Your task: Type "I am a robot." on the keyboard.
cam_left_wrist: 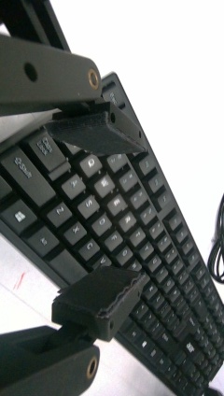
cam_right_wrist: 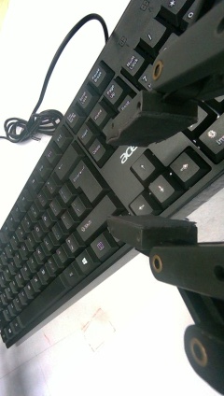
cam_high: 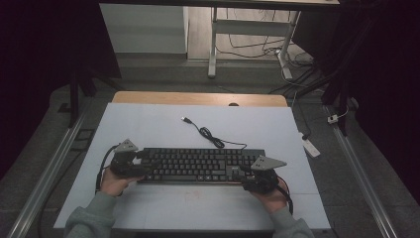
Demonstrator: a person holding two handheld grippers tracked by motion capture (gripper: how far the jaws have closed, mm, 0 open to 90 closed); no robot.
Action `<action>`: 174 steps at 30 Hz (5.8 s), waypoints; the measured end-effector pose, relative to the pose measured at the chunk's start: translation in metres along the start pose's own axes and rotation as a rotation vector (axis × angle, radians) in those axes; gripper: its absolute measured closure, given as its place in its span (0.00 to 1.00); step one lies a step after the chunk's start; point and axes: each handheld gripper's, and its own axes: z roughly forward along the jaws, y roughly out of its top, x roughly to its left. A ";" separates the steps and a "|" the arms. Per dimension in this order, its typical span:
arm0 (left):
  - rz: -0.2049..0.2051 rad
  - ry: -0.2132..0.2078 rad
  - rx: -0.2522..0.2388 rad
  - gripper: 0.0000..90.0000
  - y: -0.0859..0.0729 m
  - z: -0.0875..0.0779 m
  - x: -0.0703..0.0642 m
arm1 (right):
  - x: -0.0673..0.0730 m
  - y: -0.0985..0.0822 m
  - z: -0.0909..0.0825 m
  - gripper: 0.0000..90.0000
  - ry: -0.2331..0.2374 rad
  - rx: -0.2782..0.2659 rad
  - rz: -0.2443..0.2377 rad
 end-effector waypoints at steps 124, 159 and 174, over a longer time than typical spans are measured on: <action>0.059 0.001 0.042 0.44 0.002 0.011 -0.016 | -0.001 0.000 0.005 0.60 -0.001 0.023 -0.015; 0.124 0.031 0.089 0.99 0.014 0.049 -0.020 | 0.000 0.000 0.007 0.60 -0.003 0.035 -0.021; 0.124 0.059 0.115 0.99 0.015 0.062 -0.018 | -0.001 0.000 0.007 0.60 -0.002 0.035 -0.021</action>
